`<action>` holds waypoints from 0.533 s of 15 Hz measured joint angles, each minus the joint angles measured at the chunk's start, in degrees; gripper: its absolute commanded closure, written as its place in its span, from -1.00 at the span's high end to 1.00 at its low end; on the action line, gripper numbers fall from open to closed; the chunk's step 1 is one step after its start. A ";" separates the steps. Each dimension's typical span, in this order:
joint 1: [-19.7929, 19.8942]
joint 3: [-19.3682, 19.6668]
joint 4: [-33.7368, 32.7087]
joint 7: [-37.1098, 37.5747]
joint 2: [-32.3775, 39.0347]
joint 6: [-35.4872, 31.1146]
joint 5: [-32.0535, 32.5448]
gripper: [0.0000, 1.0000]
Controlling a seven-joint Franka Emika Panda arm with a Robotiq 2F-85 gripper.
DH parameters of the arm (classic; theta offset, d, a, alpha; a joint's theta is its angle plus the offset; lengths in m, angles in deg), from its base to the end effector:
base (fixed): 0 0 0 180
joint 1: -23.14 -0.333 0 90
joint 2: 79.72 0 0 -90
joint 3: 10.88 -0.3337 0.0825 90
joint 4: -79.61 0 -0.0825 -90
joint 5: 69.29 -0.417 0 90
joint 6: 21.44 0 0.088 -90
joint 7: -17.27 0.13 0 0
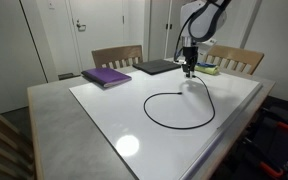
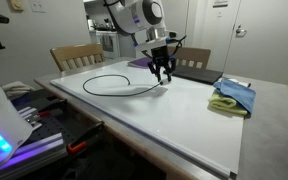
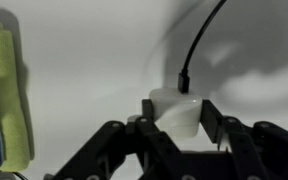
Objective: Put the charger straight across the board
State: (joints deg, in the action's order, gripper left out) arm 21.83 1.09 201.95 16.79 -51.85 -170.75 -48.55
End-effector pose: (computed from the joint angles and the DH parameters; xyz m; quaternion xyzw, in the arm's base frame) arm 0.5846 -0.1112 0.1428 0.9871 0.0790 -0.0226 0.1376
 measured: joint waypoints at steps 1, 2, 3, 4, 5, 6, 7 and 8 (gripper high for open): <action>0.01 1.29 0.49 2.76 0.00 -0.35 0.14 -0.49; 0.03 2.60 1.07 5.46 0.00 -0.90 0.17 -0.49; 0.07 3.94 1.75 8.13 0.00 -1.55 0.17 -0.49; 0.12 5.19 2.42 10.71 0.00 -2.09 0.15 -0.49; 0.14 6.43 3.14 13.29 0.00 -2.65 0.13 -0.49; 0.18 7.62 3.93 15.91 0.00 -3.40 0.09 -0.49; 0.16 8.77 4.77 18.54 -0.01 -4.26 0.05 -0.49; 0.15 9.83 5.57 21.10 -0.01 -5.19 -0.01 -0.49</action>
State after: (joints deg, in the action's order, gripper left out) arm 21.99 10.92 207.52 37.89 -51.86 -175.94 -48.56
